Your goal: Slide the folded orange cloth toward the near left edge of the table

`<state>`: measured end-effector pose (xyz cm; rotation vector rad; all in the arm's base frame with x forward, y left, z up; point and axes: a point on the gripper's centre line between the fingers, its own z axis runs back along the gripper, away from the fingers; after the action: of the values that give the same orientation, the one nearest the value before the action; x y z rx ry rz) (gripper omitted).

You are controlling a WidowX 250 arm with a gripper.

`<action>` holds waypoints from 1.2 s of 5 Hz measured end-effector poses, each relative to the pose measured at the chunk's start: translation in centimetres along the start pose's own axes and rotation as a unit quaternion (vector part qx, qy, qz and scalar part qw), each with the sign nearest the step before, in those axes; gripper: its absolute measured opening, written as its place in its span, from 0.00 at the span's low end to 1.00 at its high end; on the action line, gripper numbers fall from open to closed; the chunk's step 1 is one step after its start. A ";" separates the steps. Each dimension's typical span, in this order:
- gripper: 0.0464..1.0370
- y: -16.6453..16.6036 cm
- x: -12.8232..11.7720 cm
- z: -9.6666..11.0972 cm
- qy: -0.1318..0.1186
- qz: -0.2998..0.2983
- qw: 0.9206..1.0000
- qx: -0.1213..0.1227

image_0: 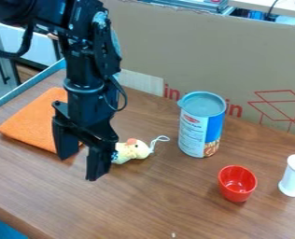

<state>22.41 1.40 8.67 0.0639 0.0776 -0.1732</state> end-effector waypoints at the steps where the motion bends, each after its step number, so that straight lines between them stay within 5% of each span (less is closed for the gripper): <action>1: 0.96 0.0 -0.2 -0.4 0.011 -0.001 1.000 -0.002; 3: 0.96 7.0 3.4 2.1 -0.034 0.020 0.999 -0.011; 6: 0.96 15.3 5.7 -0.7 -0.041 0.093 0.995 -0.009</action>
<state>30.67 15.55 8.35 0.0447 -0.0095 0.0113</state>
